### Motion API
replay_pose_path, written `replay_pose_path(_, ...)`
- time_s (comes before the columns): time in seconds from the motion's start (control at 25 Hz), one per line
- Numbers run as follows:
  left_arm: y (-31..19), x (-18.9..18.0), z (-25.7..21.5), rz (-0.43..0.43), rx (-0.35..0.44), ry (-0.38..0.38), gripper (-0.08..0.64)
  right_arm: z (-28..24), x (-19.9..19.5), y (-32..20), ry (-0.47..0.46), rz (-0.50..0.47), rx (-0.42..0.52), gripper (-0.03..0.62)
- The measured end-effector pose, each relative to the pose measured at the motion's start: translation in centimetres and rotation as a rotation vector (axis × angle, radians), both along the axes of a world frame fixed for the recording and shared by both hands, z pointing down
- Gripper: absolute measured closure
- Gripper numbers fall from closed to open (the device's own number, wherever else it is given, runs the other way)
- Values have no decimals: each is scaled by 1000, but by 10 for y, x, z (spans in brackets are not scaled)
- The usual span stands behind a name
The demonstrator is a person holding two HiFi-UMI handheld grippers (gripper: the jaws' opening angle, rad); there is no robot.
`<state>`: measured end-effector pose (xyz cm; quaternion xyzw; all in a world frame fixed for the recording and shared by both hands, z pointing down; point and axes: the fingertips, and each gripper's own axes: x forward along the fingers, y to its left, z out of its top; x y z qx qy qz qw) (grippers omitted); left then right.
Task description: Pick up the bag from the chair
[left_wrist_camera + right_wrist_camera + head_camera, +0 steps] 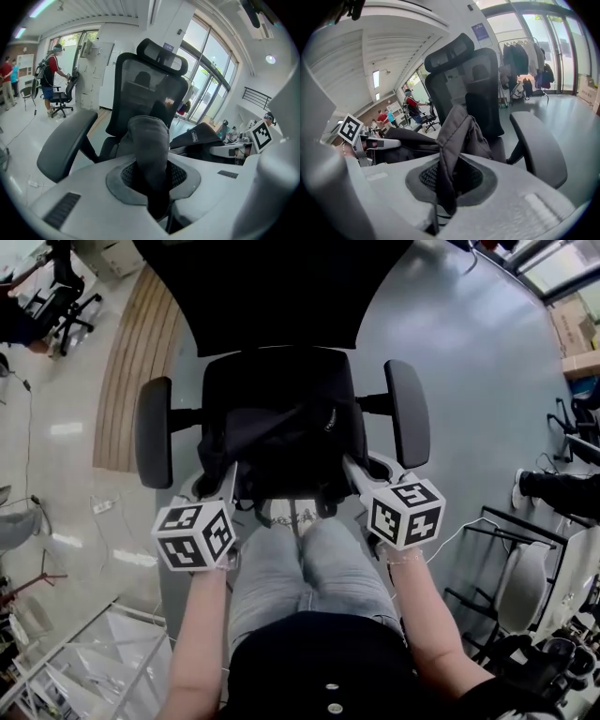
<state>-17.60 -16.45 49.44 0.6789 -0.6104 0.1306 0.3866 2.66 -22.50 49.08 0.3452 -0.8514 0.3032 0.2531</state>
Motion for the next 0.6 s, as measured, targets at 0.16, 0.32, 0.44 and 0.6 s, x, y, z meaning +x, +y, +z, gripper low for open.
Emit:
replay_pose_path(0.16,-5,0,-20,-18,38,8,483,-23,-1,-7,-19,-1,41,552)
replay_pose_path(0.32,-9,2,-41,-12,77,6,483,-45,1,-9,-32,-16,67,552)
replay_pose_path(0.44,-10,0,-59,-8,110,12,483,-65,2,-10,-39,-31,103,552)
replay_pose_path(0.6,-14,-2,-78,4,147,11,483,-90,1,-15,-53,-42,147,552)
